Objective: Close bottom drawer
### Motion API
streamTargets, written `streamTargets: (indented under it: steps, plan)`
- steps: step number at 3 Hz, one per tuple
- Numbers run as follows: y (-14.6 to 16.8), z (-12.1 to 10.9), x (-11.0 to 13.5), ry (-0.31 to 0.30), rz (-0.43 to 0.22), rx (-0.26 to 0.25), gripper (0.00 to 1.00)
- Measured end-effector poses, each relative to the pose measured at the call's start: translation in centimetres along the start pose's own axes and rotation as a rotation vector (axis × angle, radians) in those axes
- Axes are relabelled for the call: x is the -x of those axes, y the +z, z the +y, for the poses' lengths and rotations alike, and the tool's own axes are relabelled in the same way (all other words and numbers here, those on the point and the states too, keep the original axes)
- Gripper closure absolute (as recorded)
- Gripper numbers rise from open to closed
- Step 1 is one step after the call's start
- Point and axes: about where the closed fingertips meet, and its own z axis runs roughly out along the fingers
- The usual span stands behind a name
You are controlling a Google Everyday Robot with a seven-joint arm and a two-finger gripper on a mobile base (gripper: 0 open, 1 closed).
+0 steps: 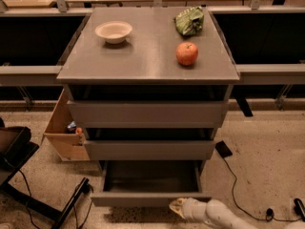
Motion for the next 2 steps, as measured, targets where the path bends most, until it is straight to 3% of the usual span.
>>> streamTargets:
  steps: [1, 2]
  plan:
    - [1.7, -1.9, 1.4, -0.046, -0.01, 0.028, 1.0]
    - [2.6, -6.4, 2.3, -0.089, -0.001, 0.012, 1.0]
